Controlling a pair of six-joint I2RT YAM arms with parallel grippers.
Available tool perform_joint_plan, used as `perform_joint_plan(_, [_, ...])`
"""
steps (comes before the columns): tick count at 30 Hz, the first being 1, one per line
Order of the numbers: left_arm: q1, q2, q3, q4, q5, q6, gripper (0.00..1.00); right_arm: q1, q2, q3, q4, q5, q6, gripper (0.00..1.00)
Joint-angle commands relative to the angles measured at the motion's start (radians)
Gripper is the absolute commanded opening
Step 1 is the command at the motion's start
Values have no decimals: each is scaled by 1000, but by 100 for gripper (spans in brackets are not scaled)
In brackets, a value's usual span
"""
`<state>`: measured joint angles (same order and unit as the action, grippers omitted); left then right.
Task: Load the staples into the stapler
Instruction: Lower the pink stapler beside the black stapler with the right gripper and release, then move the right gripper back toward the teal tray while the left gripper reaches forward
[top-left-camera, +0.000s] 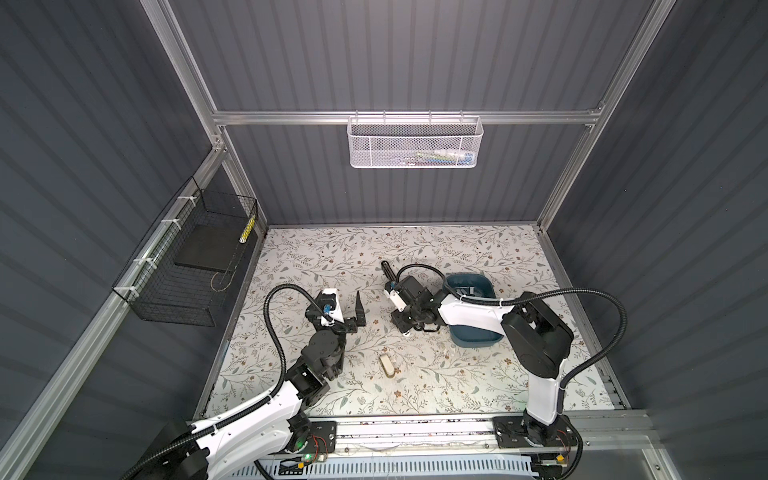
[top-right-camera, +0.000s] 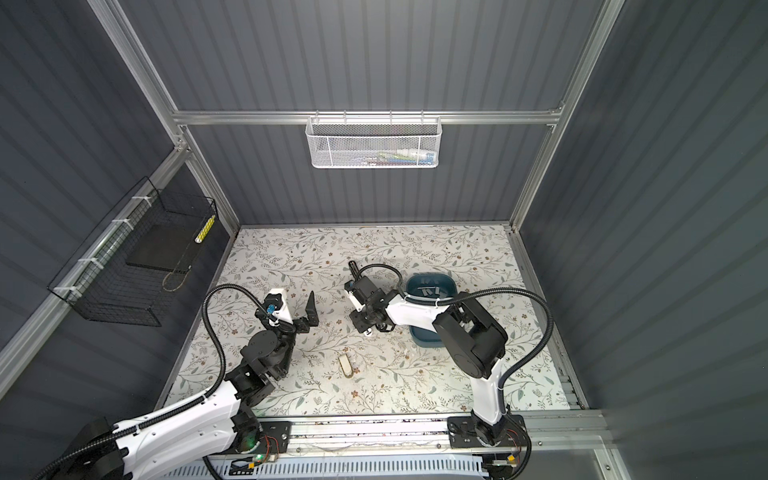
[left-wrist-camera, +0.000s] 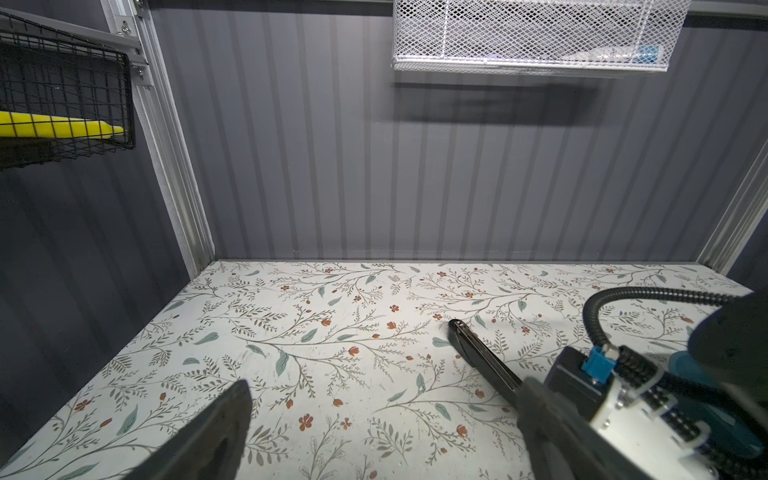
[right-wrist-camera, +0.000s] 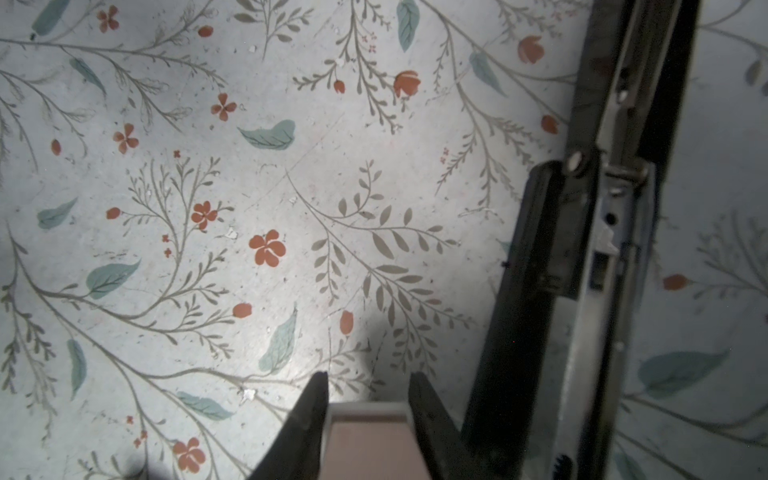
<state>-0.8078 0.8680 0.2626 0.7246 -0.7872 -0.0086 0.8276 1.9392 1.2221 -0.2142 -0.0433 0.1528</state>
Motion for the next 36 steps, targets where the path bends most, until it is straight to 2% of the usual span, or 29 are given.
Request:
perform_joint_plan(1, [4, -14, 5, 56, 13, 9, 100, 1, 2, -2, -18, 5, -4, 42])
perform_joint_plan(6, [4, -16, -2, 68, 29, 19, 100, 1, -18, -25, 15, -2, -5, 55])
perform_joint_plan(11, [4, 2, 9, 43, 31, 28, 100, 1, -74, -67, 59, -7, 1, 60])
perform_joint_plan(19, [4, 54, 58, -24, 52, 50, 100, 2, -296, -248, 202, -21, 18, 64])
perform_joint_plan(21, [4, 54, 60, -20, 68, 53, 100, 2, -374, -312, 250, -6, 25, 67])
perform_joint_plan(23, [5, 51, 68, -24, 126, 60, 100, 1, -470, -380, 307, 20, 32, 70])
perform_joint_plan(25, [5, 53, 108, -81, 259, 80, 100, -1, -547, -446, 359, 54, 39, 78])
perform_joint_plan(27, [3, 76, 185, -196, 368, 89, 100, -6, -614, -498, 393, 77, 44, 81])
perform_joint_plan(32, [2, 178, 457, -581, 466, 29, 100, -21, -750, -596, 437, 112, 71, 85])
perform_joint_plan(36, [3, 229, 605, -735, 605, 9, 100, -25, -799, -636, 443, 134, 83, 88])
